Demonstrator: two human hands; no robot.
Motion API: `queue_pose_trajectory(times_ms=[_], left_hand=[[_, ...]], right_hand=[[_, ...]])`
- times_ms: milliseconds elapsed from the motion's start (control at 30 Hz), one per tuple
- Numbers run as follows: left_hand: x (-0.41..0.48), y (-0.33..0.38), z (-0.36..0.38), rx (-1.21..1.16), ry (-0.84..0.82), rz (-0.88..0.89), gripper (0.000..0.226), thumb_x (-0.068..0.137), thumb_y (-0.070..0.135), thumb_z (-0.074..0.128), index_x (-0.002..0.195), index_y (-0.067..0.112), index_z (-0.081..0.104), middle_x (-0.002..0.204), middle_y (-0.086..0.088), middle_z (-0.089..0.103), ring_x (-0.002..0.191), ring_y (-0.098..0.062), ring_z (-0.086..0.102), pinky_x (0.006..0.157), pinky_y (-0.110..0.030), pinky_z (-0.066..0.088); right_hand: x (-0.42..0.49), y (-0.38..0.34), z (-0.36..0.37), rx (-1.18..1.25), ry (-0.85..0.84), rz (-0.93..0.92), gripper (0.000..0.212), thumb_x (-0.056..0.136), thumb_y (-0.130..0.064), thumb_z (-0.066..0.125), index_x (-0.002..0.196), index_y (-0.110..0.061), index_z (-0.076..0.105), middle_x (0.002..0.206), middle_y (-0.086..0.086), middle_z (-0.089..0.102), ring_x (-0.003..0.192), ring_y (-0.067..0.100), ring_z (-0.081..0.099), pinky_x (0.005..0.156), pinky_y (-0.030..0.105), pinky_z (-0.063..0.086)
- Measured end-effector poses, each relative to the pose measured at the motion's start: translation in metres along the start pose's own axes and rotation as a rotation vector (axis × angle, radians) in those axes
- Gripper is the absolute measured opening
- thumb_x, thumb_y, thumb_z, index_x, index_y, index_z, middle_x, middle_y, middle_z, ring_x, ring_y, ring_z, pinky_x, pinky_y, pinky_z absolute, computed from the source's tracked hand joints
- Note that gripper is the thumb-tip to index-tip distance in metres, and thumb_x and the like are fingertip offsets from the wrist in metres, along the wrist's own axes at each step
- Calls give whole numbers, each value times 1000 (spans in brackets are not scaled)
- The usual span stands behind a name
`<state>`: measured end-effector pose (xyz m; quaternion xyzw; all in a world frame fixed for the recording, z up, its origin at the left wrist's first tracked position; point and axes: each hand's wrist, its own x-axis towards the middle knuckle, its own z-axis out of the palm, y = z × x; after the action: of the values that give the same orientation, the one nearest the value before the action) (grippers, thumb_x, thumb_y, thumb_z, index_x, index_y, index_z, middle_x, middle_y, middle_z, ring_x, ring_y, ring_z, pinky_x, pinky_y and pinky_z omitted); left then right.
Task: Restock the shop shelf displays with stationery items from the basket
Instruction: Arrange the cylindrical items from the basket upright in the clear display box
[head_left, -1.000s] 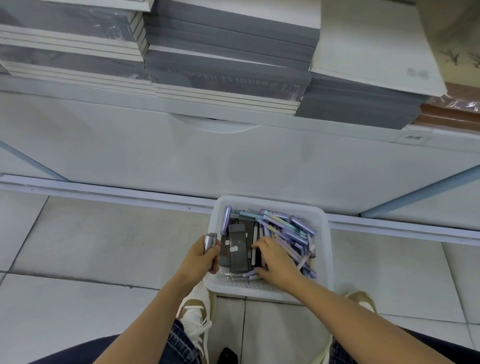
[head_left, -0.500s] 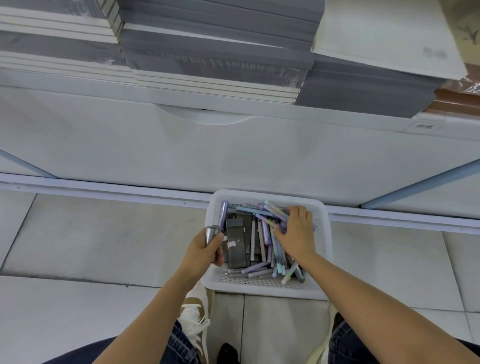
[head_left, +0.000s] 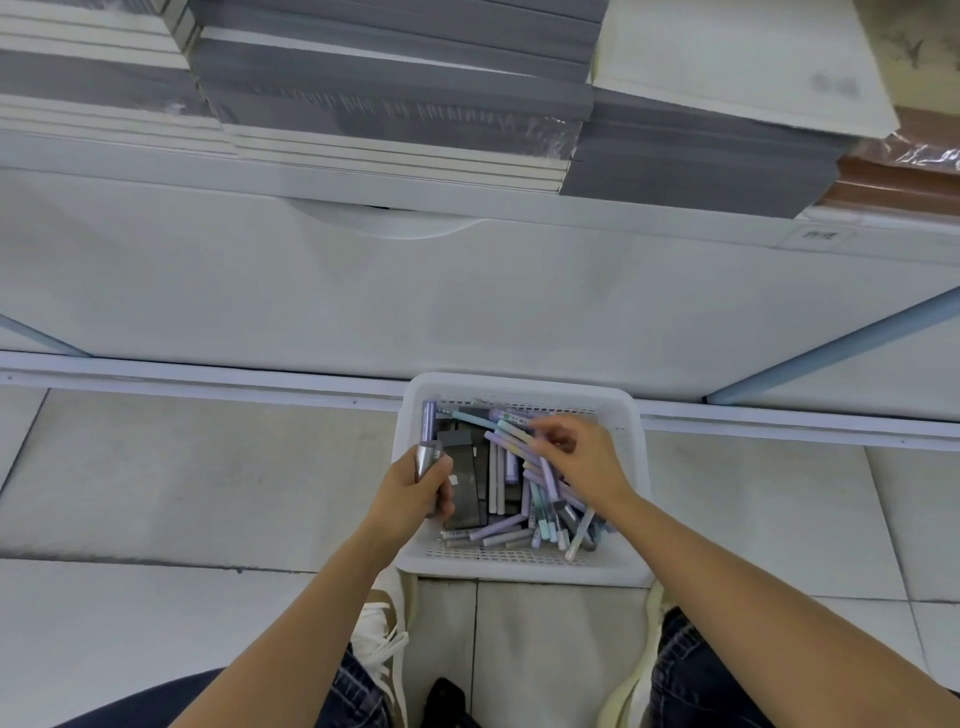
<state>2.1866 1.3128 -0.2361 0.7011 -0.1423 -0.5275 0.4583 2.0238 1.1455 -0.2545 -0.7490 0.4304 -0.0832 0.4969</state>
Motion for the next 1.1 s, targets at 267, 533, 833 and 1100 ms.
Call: queue_pose_trajectory(times_ms=[267,533,833,1100], left_hand=[[-15,40,21,-44,-76,68,26,97,31,55,93,6,63,66,-5,69,52,-16,57,53,-26,51],[-46,114,27,-191,-215,252,31,89,31,62,101,2,67,92,-16,73,45,-14,49,47,-23,44],[-105,238,45,-100,-427,543,37,91,34,58,120,12,62,106,-15,72,49,-14,52,51,-22,46],[-164,360,89,0,-425,794,27,99,32,50,111,11,62,98,-9,74,57,-12,58,55,-20,47]], right_hand=[[6,-75,8,395,-39,17,8,83,-8,74,86,-13,69,86,1,70,80,9,66,75,19,54],[-6,-164,-57,404,-191,-159,20,93,-7,60,113,-1,64,102,14,69,88,17,66,79,25,54],[-63,-277,-189,94,-268,-417,32,96,-9,56,127,-9,60,107,9,69,94,17,67,87,29,55],[-116,-341,-294,161,243,-740,25,89,-7,66,114,-11,66,105,13,68,92,18,68,82,24,56]])
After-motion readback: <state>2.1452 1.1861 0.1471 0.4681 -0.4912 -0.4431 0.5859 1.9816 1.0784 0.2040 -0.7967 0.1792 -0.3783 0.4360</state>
